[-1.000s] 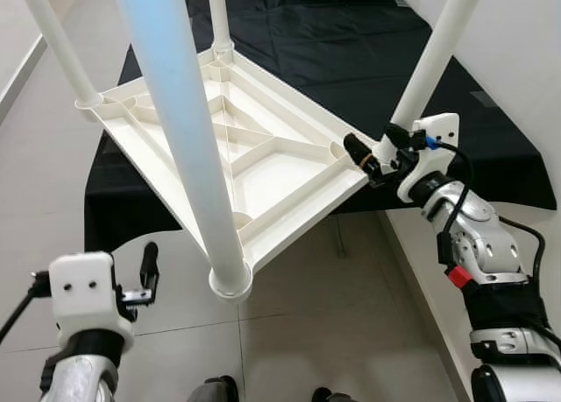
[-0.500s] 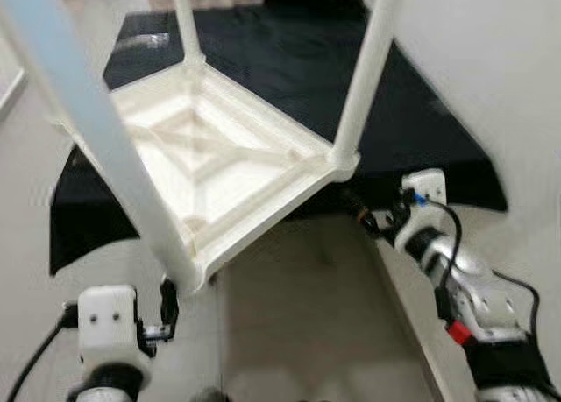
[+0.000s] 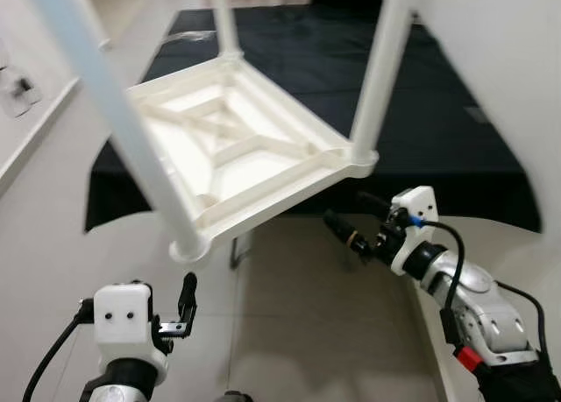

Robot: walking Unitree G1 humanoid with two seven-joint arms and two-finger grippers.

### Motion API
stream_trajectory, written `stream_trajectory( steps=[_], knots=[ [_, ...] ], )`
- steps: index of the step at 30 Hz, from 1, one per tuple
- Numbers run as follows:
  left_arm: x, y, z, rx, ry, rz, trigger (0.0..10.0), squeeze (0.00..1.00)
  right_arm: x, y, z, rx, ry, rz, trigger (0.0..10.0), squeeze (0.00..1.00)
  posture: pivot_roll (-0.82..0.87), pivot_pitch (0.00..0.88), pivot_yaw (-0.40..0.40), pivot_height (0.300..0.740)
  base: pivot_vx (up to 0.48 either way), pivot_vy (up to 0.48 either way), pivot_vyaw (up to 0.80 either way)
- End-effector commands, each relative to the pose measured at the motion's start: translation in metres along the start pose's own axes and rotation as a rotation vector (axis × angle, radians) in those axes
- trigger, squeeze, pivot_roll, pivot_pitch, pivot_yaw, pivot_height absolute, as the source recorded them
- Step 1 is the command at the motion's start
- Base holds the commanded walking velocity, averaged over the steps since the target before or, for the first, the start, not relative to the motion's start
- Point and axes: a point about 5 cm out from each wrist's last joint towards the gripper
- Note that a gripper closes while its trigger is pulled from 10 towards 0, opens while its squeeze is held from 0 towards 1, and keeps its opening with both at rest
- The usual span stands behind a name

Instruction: Building children table

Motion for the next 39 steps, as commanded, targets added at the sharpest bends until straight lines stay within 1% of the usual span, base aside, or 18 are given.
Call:
stream_trajectory(
  steps=[1,3,4,5,6,8,9,10,12,13,16,21,22,23,26,28,35,39],
  knots=[
    [0.001,0.0,-0.001,-0.002,-0.005,-0.007,10.0,0.0,0.002,0.002,-0.003,0.018,-0.003,-0.002,10.0,0.0,0.06,0.206,0.003,0.74,0.0,0.0,0.66],
    [-0.005,-0.009,0.012,-0.07,-0.021,-0.082,10.0,0.0,0.001,0.001,-0.002,0.012,-0.01,-0.029,10.0,0.0,0.06,0.212,0.004,0.74,0.0,0.0,0.0],
    [-0.005,-0.009,0.012,-0.07,-0.021,-0.082,10.0,0.0,0.001,0.001,-0.002,0.012,-0.01,-0.029,10.0,0.0,0.06,0.212,0.004,0.74,0.0,0.0,0.0],
    [-0.012,-0.017,0.024,-0.139,-0.042,-0.18,10.0,0.0,0.001,0.002,-0.001,0.004,-0.018,-0.033,10.0,0.0,0.06,0.213,0.003,0.74,0.0,0.0,0.0],
    [-0.012,-0.017,0.024,-0.139,-0.042,-0.18,10.0,0.0,0.001,0.002,-0.001,0.004,-0.018,-0.033,10.0,0.0,0.06,0.213,0.003,0.74,0.0,0.0,0.0],
    [-0.02,-0.024,0.031,-0.18,-0.025,-0.276,10.0,0.0,0.001,0.002,0.001,0.0,-0.021,-0.032,10.0,0.0,0.06,0.211,0.001,0.74,0.0,0.0,0.0],
    [-0.02,-0.024,0.031,-0.18,-0.025,-0.276,10.0,0.0,0.001,0.002,0.001,0.0,-0.021,-0.032,10.0,0.0,0.06,0.211,0.001,0.74,0.0,0.0,0.0],
    [-0.025,-0.027,0.035,-0.2,-0.028,-0.34,10.0,0.0,0.001,0.002,0.001,-0.002,-0.022,-0.032,10.0,0.0,0.05,0.209,0.002,0.74,0.0,0.0,0.0],
    [-0.031,-0.03,0.039,-0.219,-0.038,-0.4,10.0,0.0,0.001,0.002,0.002,-0.003,-0.023,-0.031,10.0,0.0,0.05,0.209,0.001,0.74,0.0,0.0,0.0],
    [-0.036,-0.028,0.038,-0.209,-0.029,-0.443,10.0,0.0,0.001,0.002,0.004,-0.01,-0.021,-0.026,10.0,0.0,0.04,0.211,0.005,0.74,0.0,0.0,0.0],
    [-0.042,-0.024,0.035,-0.194,-0.027,-0.478,10.0,0.0,0.002,0.002,0.008,-0.02,-0.015,-0.021,10.0,0.0,0.04,0.213,0.007,0.74,0.0,0.0,0.0],
    [-0.042,-0.023,0.035,-0.194,-0.031,-0.478,10.0,0.0,0.002,0.002,0.009,-0.024,-0.016,-0.018,10.0,0.0,0.04,0.214,0.007,0.74,0.0,0.0,0.0],
    [-0.032,-0.033,0.046,-0.25,-0.05,-0.394,10.0,0.0,0.002,0.002,0.01,-0.022,-0.017,-0.018,10.0,0.0,0.04,0.212,0.003,0.74,0.0,0.0,0.0],
    [-0.032,-0.033,0.046,-0.25,-0.05,-0.394,10.0,0.0,0.002,0.002,0.01,-0.022,-0.017,-0.018,10.0,0.0,0.04,0.212,0.003,0.74,0.0,0.0,0.0],
    [-0.017,-0.048,0.07,-0.355,-0.078,-0.255,10.0,0.0,0.003,0.002,0.01,-0.02,-0.018,-0.016,10.0,0.0,0.04,0.213,0.001,0.74,0.0,0.0,0.0],
    [-0.013,-0.051,0.075,-0.373,-0.089,-0.224,10.0,0.0,0.003,0.002,0.01,-0.019,-0.017,-0.016,10.0,0.0,0.03,0.214,0.002,0.74,0.0,0.0,0.0],
    [-0.008,-0.054,0.076,-0.373,-0.092,-0.158,10.0,0.0,0.001,0.002,0.013,-0.025,-0.017,-0.022,10.0,0.0,0.03,0.211,0.002,0.74,0.0,0.0,0.0],
    [-0.002,-0.06,0.078,-0.38,-0.103,-0.09,10.0,0.0,0.0,0.001,0.013,-0.02,-0.013,-0.025,10.0,0.0,0.02,0.209,-0.002,0.74,0.0,0.0,0.0]
  ],
)
Point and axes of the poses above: a point about 5 cm out from each wrist's last joint towards the gripper, its own y axis pointing back from the gripper into the wrist, its own z axis along the axis of the wrist's last joint, x = y × z, and after that the axes turned 3 degrees about -y, right-handed
